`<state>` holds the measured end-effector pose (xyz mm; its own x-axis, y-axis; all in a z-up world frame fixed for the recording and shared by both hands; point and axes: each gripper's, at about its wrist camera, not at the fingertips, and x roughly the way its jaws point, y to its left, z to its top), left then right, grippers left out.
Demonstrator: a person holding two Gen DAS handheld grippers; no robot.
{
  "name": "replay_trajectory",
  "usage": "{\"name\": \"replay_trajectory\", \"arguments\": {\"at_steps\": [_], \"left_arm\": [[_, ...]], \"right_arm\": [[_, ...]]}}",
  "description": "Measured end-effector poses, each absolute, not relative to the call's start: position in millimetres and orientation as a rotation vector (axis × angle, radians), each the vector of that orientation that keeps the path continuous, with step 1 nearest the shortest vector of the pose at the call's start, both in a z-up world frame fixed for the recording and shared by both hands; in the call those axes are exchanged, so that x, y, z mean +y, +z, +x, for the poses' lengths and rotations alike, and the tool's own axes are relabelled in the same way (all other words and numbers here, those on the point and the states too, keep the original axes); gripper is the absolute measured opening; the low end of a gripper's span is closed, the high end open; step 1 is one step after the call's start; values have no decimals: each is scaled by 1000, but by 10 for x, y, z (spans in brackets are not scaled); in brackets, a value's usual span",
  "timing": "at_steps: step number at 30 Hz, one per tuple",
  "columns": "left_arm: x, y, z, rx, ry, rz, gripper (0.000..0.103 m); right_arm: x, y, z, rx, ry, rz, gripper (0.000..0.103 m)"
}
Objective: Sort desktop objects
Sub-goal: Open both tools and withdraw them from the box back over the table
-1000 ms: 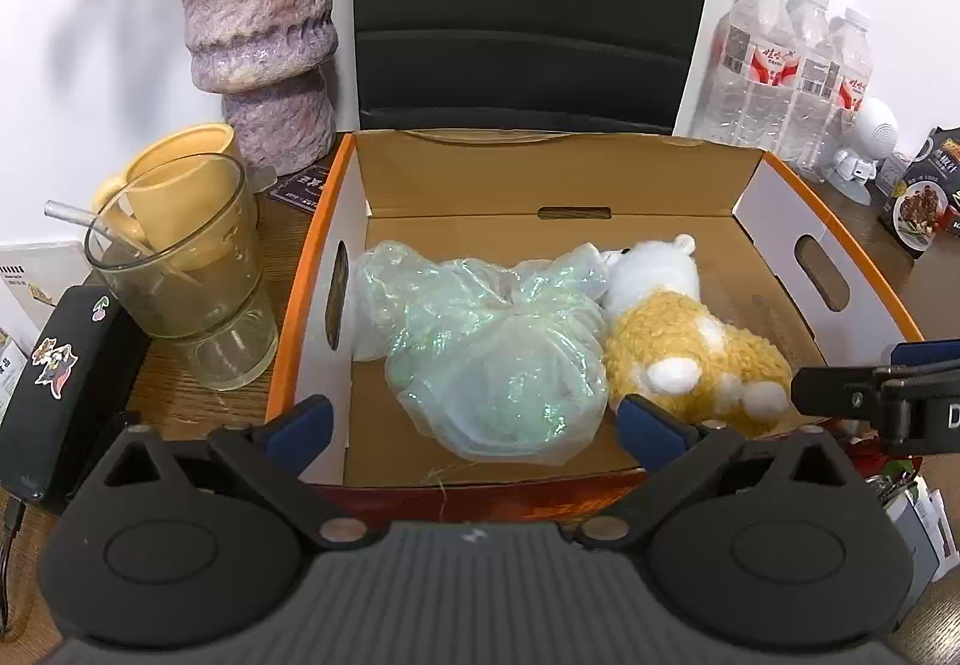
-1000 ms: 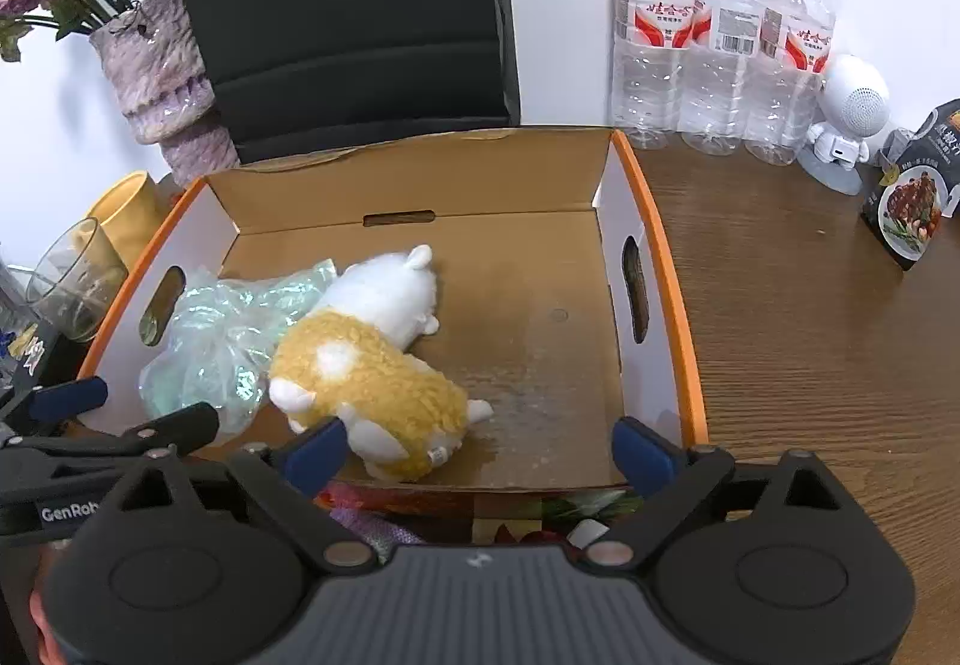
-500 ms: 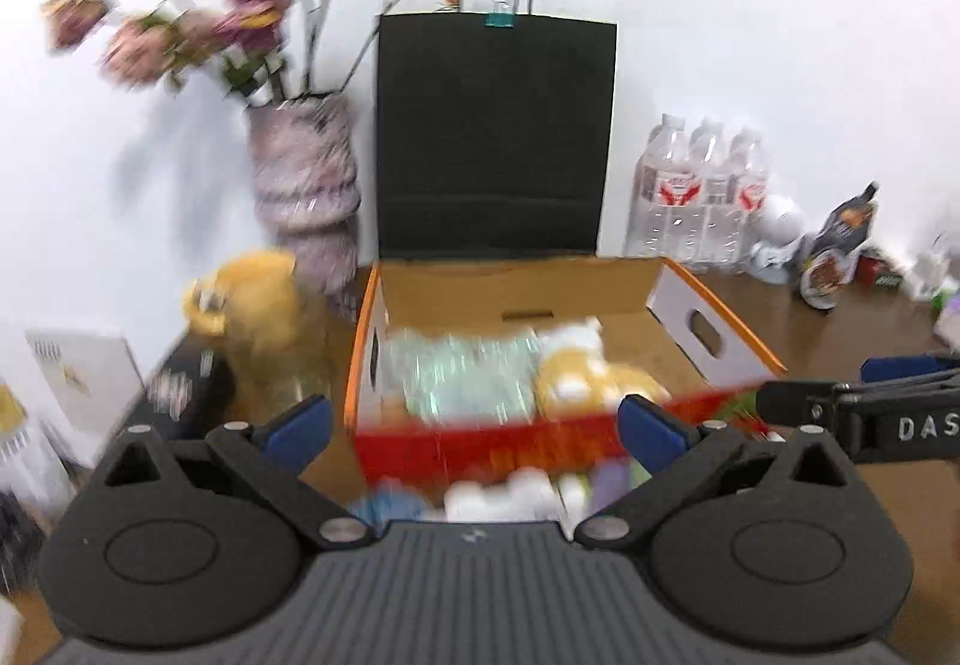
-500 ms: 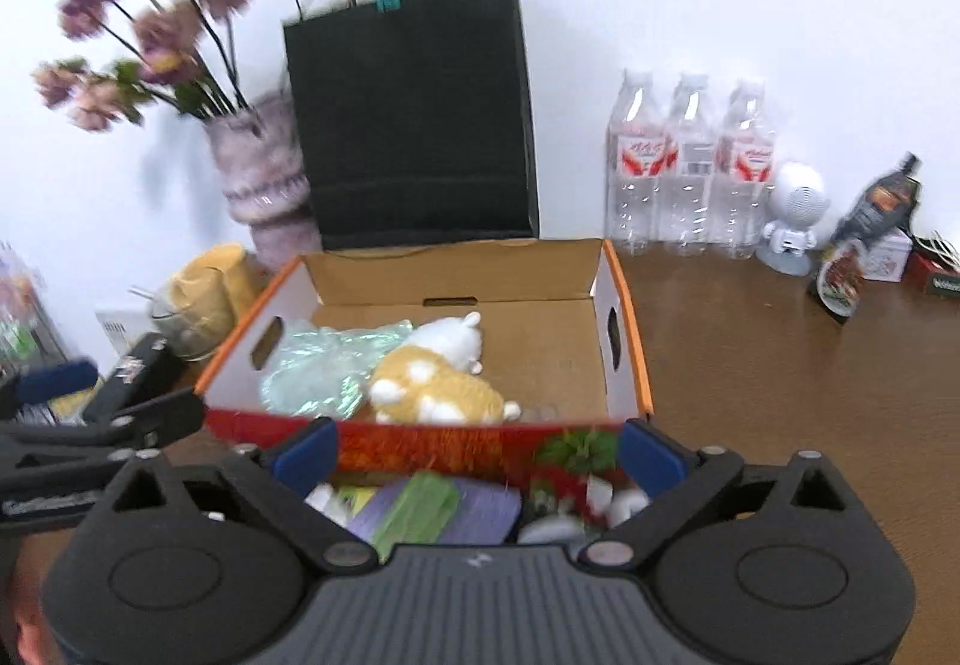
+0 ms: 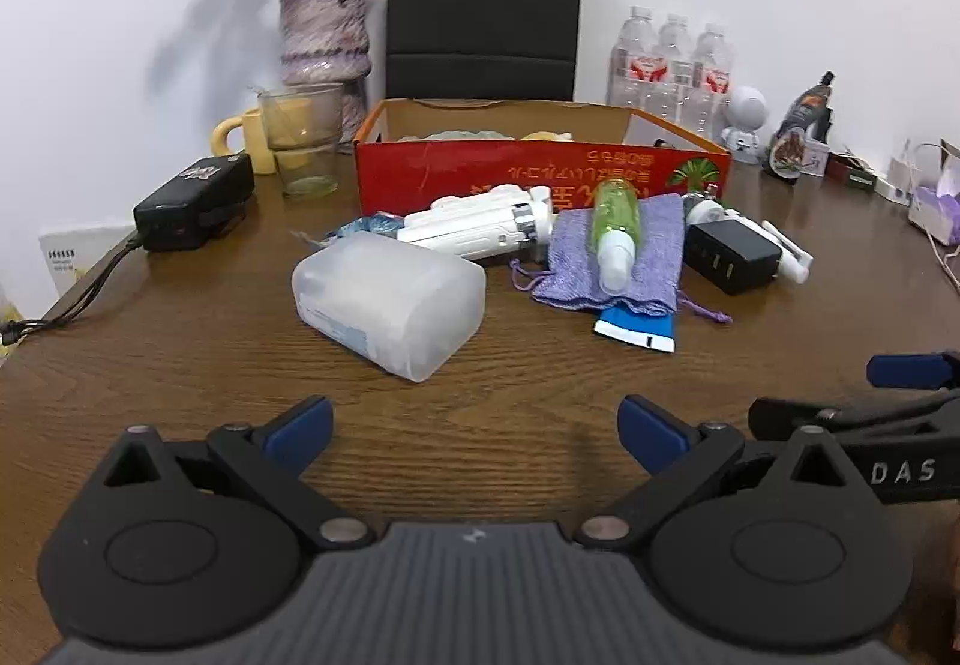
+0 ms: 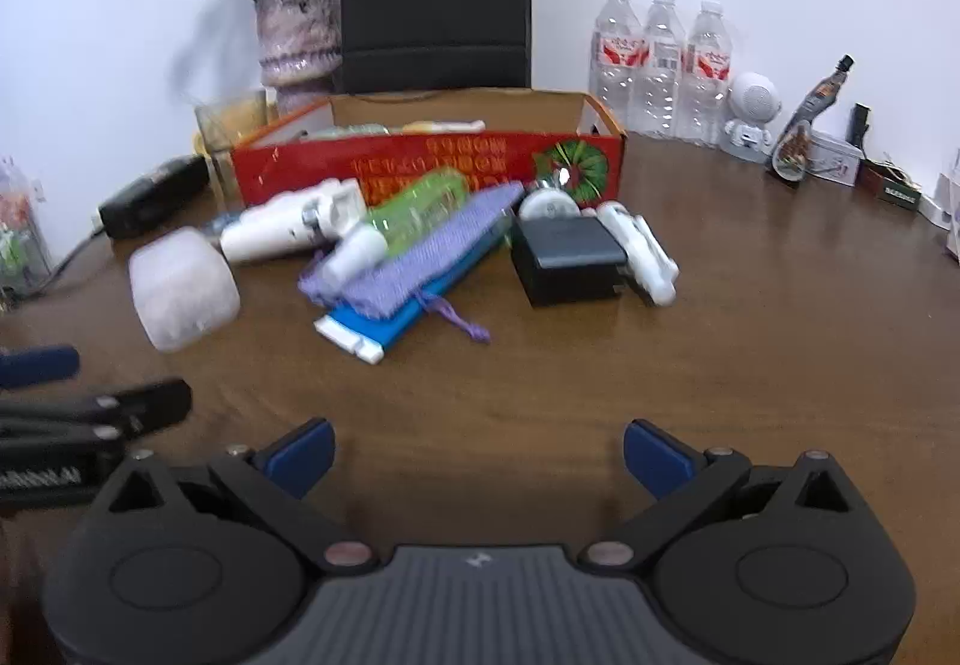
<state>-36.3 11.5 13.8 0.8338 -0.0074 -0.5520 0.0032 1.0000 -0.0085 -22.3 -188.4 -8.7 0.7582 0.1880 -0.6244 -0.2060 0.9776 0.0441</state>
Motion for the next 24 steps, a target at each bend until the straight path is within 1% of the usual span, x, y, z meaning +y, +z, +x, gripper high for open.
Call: {"name": "replay_trajectory", "arguments": {"at_steps": [14, 24], "left_arm": [[132, 2, -269, 672, -14, -42, 103], [58, -18, -238, 693, 0, 6, 103]], "right_arm": [[-1860, -220, -257, 693, 184, -34, 103], [-1859, -225, -240, 695, 171, -33, 103]]}}
